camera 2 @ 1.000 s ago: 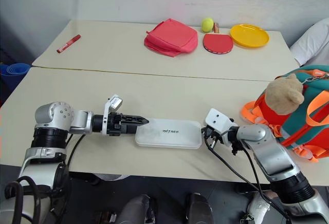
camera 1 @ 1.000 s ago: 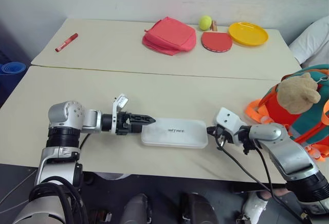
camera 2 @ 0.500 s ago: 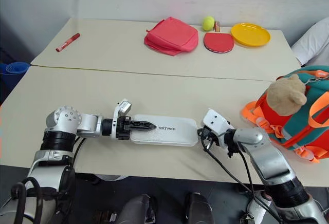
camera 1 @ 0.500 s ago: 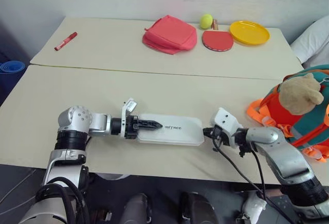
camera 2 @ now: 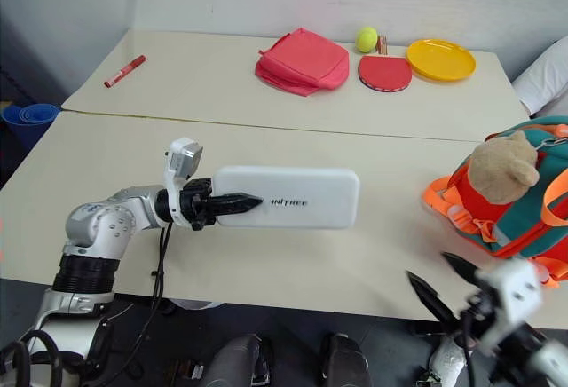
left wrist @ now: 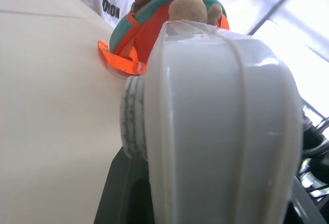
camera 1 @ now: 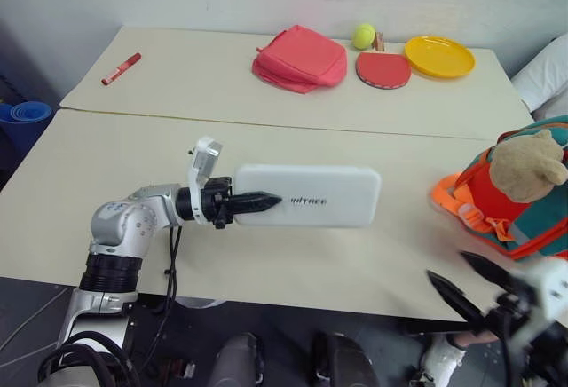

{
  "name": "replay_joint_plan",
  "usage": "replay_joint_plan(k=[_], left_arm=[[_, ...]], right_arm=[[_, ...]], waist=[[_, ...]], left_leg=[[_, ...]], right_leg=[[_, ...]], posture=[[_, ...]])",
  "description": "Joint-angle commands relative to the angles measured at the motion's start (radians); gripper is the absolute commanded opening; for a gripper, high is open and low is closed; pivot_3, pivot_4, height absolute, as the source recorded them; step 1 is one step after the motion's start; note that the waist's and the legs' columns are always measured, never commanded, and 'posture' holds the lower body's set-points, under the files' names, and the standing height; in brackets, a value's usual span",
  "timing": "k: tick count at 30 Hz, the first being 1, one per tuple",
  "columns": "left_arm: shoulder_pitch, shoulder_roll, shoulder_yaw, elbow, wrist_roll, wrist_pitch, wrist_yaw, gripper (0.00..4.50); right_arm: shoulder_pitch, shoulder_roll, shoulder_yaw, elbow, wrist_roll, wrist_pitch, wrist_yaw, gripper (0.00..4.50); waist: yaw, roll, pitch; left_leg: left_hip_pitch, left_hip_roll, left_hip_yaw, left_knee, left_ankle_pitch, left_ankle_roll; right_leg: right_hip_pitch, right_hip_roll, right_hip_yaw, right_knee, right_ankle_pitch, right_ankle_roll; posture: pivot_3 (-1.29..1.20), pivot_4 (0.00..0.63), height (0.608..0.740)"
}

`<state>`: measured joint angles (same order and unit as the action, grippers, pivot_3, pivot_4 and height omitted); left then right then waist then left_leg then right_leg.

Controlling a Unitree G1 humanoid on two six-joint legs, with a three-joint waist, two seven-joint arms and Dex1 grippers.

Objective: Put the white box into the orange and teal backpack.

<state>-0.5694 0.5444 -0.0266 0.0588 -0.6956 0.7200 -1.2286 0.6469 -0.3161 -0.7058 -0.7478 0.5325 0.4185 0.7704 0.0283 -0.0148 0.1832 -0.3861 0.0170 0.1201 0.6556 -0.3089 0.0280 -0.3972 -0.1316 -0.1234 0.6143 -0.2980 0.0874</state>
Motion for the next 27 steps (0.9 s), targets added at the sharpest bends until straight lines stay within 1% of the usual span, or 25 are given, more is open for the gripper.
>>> replay_joint_plan(k=[1, 3, 6, 8, 10, 12, 13, 15, 16, 17, 18, 21, 22, 23, 24, 25, 26, 27], left_arm=[[-0.026, -0.011, -0.016, 0.027, 0.047, -0.136, -0.084, 1.29], [-0.041, -0.021, -0.023, 0.042, 0.063, -0.170, -0.102, 1.29], [-0.050, -0.033, -0.034, 0.035, 0.068, -0.185, -0.122, 1.29], [-0.045, -0.027, -0.047, 0.018, 0.070, -0.176, -0.137, 1.29], [-0.035, 0.005, -0.068, -0.002, 0.074, -0.160, -0.180, 1.29], [-0.032, 0.022, -0.067, -0.004, 0.084, -0.166, -0.180, 1.29], [-0.032, 0.029, -0.065, -0.004, 0.083, -0.164, -0.180, 1.29], [-0.029, 0.046, -0.061, -0.016, 0.077, -0.150, -0.181, 1.29], [-0.027, 0.056, -0.058, -0.025, 0.071, -0.137, -0.180, 1.29], [-0.024, 0.063, -0.055, -0.033, 0.066, -0.128, -0.178, 1.29], [-0.023, 0.072, -0.043, -0.044, 0.046, -0.098, -0.171, 1.29], [-0.040, 0.078, 0.017, -0.055, -0.034, 0.033, -0.111, 1.29], [-0.036, 0.095, 0.021, -0.053, -0.022, 0.032, -0.112, 1.29], [-0.022, 0.129, 0.007, -0.052, 0.023, -0.002, -0.126, 1.29], [-0.006, 0.161, -0.009, -0.051, 0.066, -0.050, -0.151, 1.29], [0.007, 0.183, -0.014, -0.052, 0.085, -0.072, -0.163, 1.29], [0.014, 0.200, -0.006, -0.050, 0.083, -0.066, -0.164, 1.29], [0.019, 0.208, 0.002, -0.049, 0.075, -0.056, -0.161, 1.29]], right_arm=[[0.093, 0.087, -0.095, 0.004, 0.048, -0.129, -0.020, 4.47], [0.129, 0.096, -0.136, 0.047, 0.049, -0.186, -0.006, 4.47], [0.098, 0.021, -0.209, 0.155, 0.069, -0.236, -0.006, 4.47], [0.036, -0.054, -0.225, 0.233, 0.084, -0.245, -0.001, 4.47], [-0.030, -0.117, -0.222, 0.298, 0.092, -0.246, -0.006, 4.47], [-0.128, -0.198, -0.184, 0.382, 0.096, -0.235, 0.017, 4.47], [-0.169, -0.229, -0.162, 0.415, 0.094, -0.235, 0.034, 4.30], [-0.256, -0.277, -0.110, 0.466, 0.092, -0.233, 0.053, 3.93], [-0.307, -0.298, -0.079, 0.492, 0.096, -0.223, 0.060, 3.56], [-0.349, -0.314, -0.053, 0.516, 0.093, -0.222, 0.066, 3.33], [-0.412, -0.335, -0.015, 0.549, 0.089, -0.217, 0.073, 2.90], [-0.526, -0.368, 0.066, 0.603, 0.081, -0.210, 0.094, 1.92], [-0.542, -0.369, 0.090, 0.598, 0.084, -0.202, 0.100, 1.62], [-0.559, -0.370, 0.118, 0.586, 0.087, -0.192, 0.107, 1.19], [-0.577, -0.367, 0.145, 0.573, 0.091, -0.180, 0.108, 0.94], [-0.597, -0.359, 0.170, 0.561, 0.094, -0.172, 0.101, 0.58], [-0.618, -0.346, 0.194, 0.548, 0.104, -0.160, 0.090, 0.36], [-0.630, -0.337, 0.208, 0.542, 0.111, -0.153, 0.084, 0.04]], waist=[[-0.005, 0.001, 0.000], [-0.010, 0.002, 0.000], [-0.015, 0.002, 0.000], [-0.019, 0.002, 0.000], [-0.027, 0.002, 0.000], [-0.029, 0.003, 0.001], [-0.029, 0.004, 0.001], [-0.030, 0.005, 0.001], [-0.029, 0.005, 0.001], [-0.028, 0.005, 0.001], [-0.029, 0.006, 0.001], [-0.029, 0.007, 0.002], [-0.029, 0.007, 0.002], [-0.029, 0.006, 0.002], [-0.029, 0.006, 0.002], [-0.029, 0.006, 0.002], [-0.031, 0.007, 0.002], [-0.032, 0.006, 0.002]], left_leg=[[0.000, 0.000, 0.000, -0.001, 0.000, 0.000], [0.001, 0.000, 0.001, -0.002, 0.000, 0.001], [0.001, 0.000, 0.001, -0.002, 0.000, 0.003], [0.001, -0.001, 0.002, -0.001, 0.000, 0.004], [0.001, 0.000, 0.002, 0.000, 0.000, 0.005], [0.001, 0.000, 0.001, -0.001, 0.002, 0.007], [0.001, 0.000, 0.001, -0.001, 0.003, 0.009], [0.002, 0.000, 0.001, -0.001, 0.004, 0.009], [0.002, 0.001, 0.001, -0.001, 0.004, 0.009], [0.002, 0.000, 0.001, -0.001, 0.005, 0.009], [0.002, 0.000, 0.000, -0.001, 0.005, 0.009], [0.001, 0.000, 0.000, 0.002, 0.005, 0.010], [0.000, 0.000, 0.000, 0.003, 0.005, 0.010], [0.000, 0.000, 0.000, 0.003, 0.005, 0.010], [0.000, 0.000, 0.000, 0.003, 0.005, 0.010], [0.000, 0.000, -0.001, 0.003, 0.005, 0.010], [0.000, 0.000, 0.000, 0.003, 0.005, 0.010], [0.000, 0.000, 0.000, 0.003, 0.005, 0.010]], right_leg=[[0.000, 0.000, 0.000, -0.001, 0.000, 0.000], [0.000, 0.000, 0.001, -0.001, 0.000, 0.000], [0.000, 0.000, 0.002, -0.002, 0.000, 0.001], [0.000, -0.001, 0.003, -0.002, 0.001, 0.001], [0.000, -0.002, 0.003, -0.002, 0.001, 0.001], [0.000, -0.001, 0.003, -0.002, 0.001, 0.001], [0.000, -0.001, 0.003, -0.001, 0.001, 0.000], [0.000, 0.000, 0.002, -0.001, 0.000, 0.000], [0.000, 0.000, 0.002, 0.000, 0.000, 0.000], [0.000, 0.000, 0.002, 0.001, 0.000, 0.000], [0.000, 0.000, 0.002, 0.001, 0.000, 0.000], [0.000, -0.001, 0.002, 0.003, 0.000, 0.000], [0.000, -0.002, 0.002, 0.004, 0.000, 0.000], [0.000, -0.001, 0.002, 0.004, 0.000, 0.000], [0.000, -0.001, 0.001, 0.004, 0.000, 0.000], [0.000, -0.001, 0.001, 0.004, 0.000, 0.000], [0.000, -0.001, 0.001, 0.004, 0.000, 0.000], [0.000, -0.001, 0.001, 0.004, 0.000, 0.000]], posture=[[0.00, 0.150, 0.740], [0.00, 0.150, 0.740], [0.00, 0.150, 0.740], [0.00, 0.150, 0.740], [0.00, 0.150, 0.740], [0.00, 0.150, 0.740], [0.00, 0.150, 0.740], [0.00, 0.150, 0.740], [0.00, 0.150, 0.740], [0.00, 0.150, 0.740], [0.00, 0.150, 0.740], [0.00, 0.150, 0.740], [0.00, 0.150, 0.740], [0.00, 0.150, 0.740], [0.00, 0.150, 0.740], [0.00, 0.150, 0.740], [0.00, 0.150, 0.740], [0.00, 0.150, 0.740]])
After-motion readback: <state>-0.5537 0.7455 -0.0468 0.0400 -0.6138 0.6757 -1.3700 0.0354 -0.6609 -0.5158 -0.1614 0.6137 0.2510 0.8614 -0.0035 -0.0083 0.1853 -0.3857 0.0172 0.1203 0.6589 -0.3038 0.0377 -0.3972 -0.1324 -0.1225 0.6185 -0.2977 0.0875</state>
